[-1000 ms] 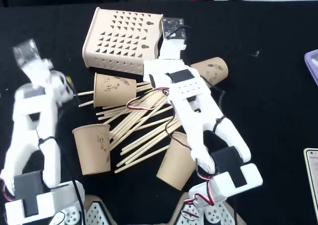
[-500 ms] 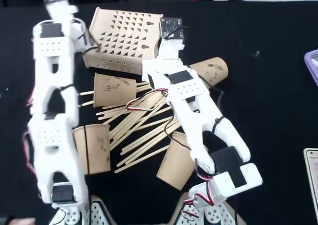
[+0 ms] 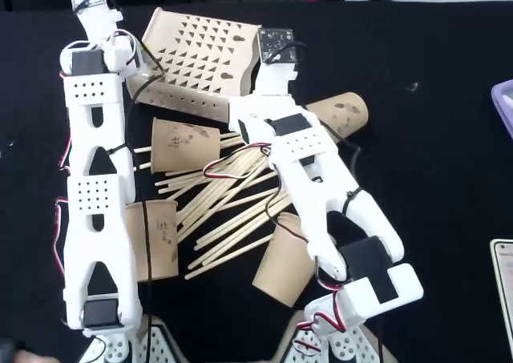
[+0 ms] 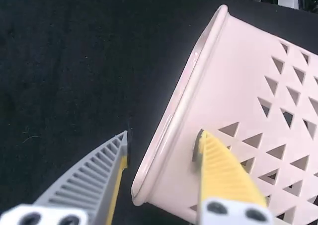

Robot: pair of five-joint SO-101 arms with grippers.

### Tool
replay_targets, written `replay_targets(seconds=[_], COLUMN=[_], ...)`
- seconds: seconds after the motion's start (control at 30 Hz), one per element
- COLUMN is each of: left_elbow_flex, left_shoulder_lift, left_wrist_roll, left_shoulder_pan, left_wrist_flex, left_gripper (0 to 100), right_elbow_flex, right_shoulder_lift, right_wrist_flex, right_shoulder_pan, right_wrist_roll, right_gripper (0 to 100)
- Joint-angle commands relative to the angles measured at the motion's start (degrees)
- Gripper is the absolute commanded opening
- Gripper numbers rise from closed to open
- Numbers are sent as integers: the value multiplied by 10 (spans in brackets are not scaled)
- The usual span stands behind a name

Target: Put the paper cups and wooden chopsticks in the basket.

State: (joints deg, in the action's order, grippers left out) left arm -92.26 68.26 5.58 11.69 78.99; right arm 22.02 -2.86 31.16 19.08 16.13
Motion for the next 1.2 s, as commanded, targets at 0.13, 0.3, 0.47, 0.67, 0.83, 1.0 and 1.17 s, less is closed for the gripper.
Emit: replay_targets(seconds=[0.13,0.3,0.47,0.67,0.83,1.0,1.17], left_elbow_flex=[-19,-23,-30,-31,-27,12,58], left_shoulder_lift=[-3,-9,-31,-108,-136,-109,-69], left_wrist_roll=[-59,-76,-76,-79,-75,-15,-14], left_shoulder_pan=[-52,-76,-69,-16,18,22,12], left_wrist_flex=[113,178,215,196,126,32,-18], left_gripper=[60,30,30,61,223,223,223], right_elbow_flex=[-1,0,0,0,0,0,0], right_shoulder_lift=[6,6,7,7,6,6,5], right_wrist_flex=[-14,-14,-11,-12,-13,-14,-12], right_shoulder_pan=[5,4,4,4,4,4,4], right_wrist_roll=[-6,-6,-6,-6,-6,-6,-6], right_gripper=[226,226,226,226,226,226,226])
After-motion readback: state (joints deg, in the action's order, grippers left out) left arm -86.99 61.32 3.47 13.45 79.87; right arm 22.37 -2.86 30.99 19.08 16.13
